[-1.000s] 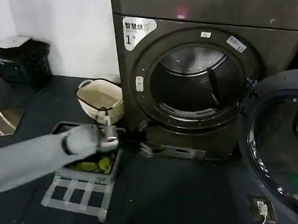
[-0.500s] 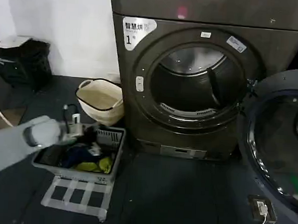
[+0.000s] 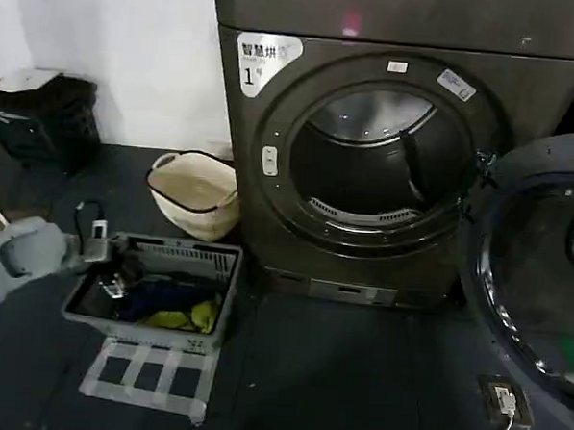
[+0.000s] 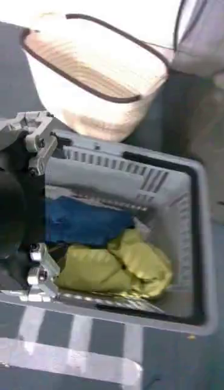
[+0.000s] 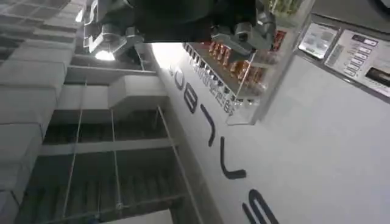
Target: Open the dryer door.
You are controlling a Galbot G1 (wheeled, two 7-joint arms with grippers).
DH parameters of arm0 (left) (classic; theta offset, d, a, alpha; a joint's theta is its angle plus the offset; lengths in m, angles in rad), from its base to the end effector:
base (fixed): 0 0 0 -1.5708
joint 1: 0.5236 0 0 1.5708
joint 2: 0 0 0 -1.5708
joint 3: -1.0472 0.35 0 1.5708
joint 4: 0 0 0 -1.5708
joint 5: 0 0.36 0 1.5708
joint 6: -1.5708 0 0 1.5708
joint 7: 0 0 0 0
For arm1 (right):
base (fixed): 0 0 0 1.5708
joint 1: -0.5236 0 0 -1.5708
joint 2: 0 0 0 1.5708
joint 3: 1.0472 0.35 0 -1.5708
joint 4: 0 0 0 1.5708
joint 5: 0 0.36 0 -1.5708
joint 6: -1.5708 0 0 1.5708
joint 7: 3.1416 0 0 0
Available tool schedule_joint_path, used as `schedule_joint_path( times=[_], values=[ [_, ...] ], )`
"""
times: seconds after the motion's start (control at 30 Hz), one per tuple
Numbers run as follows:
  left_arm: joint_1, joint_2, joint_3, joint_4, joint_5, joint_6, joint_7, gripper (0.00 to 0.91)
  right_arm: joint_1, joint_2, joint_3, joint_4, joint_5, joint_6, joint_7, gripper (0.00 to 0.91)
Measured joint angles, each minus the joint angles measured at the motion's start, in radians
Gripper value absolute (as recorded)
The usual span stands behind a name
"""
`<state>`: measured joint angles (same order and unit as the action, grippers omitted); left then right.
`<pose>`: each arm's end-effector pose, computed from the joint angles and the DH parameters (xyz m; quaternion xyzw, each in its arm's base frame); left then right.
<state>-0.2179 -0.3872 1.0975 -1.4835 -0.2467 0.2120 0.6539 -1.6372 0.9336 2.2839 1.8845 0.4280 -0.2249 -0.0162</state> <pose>0.4482 0.2179 -0.1604 -0.3997 -0.6762 -0.5321 0.3161 -0.0491 -0.4124 0.0426 0.5556 0.7547 -0.2938 0.1883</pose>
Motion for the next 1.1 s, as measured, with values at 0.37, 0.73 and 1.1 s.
schedule_joint_path(
  times=[0.37,0.73,1.1],
  values=[
    [0.007,-0.005,-0.002,0.075,0.005,-0.024,-0.014,0.907,0.013,0.003,-0.020,0.007,0.004,0.001,0.008,0.907],
    [0.006,-0.020,0.002,0.085,-0.009,-0.013,-0.024,0.907,0.003,-0.005,-0.001,0.002,0.000,-0.007,0.012,0.907],
    [0.001,-0.015,0.008,0.085,-0.012,-0.019,-0.017,0.907,0.007,-0.007,-0.002,0.007,-0.005,-0.009,0.004,0.907]
  ],
)
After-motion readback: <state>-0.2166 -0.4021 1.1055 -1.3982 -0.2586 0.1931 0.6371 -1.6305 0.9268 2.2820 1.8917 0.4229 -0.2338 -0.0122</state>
